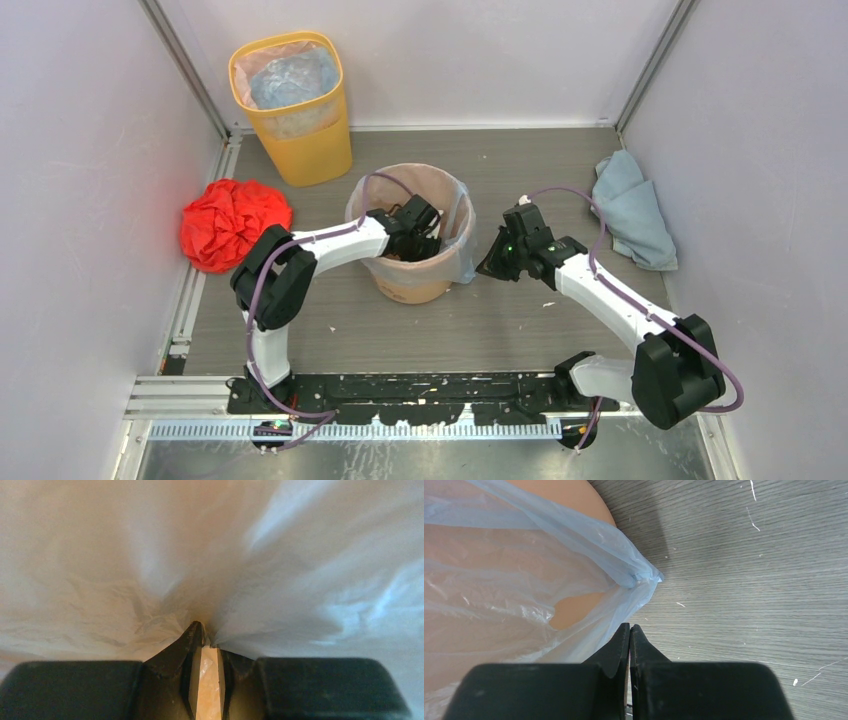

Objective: Put the trash bags into the trash bin

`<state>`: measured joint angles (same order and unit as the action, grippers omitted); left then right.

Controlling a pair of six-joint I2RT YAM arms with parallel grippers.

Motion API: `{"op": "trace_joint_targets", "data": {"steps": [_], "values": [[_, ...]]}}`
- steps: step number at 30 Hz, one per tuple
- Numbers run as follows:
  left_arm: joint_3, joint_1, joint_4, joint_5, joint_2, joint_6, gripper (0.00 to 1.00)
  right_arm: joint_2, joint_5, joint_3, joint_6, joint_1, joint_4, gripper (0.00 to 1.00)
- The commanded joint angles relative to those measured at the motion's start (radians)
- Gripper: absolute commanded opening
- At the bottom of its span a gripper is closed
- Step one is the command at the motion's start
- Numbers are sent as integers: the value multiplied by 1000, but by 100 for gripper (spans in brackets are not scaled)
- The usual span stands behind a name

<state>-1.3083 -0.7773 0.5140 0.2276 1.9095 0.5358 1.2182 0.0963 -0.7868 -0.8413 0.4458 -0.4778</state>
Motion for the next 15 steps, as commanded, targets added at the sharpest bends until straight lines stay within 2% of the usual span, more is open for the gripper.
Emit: {"op": "trace_joint_targets", "data": {"steps": [1,9,15], "values": [[1,-5,-12,-5,-8,5,19,0,3,-8,-4,0,35,5],[-6,-5,1,-9,-14,0,19,1,2,-17,1,0,30,5],[-58,-5,61,-29,-51,-20,28,2,2,-31,5,1,21,5]]}}
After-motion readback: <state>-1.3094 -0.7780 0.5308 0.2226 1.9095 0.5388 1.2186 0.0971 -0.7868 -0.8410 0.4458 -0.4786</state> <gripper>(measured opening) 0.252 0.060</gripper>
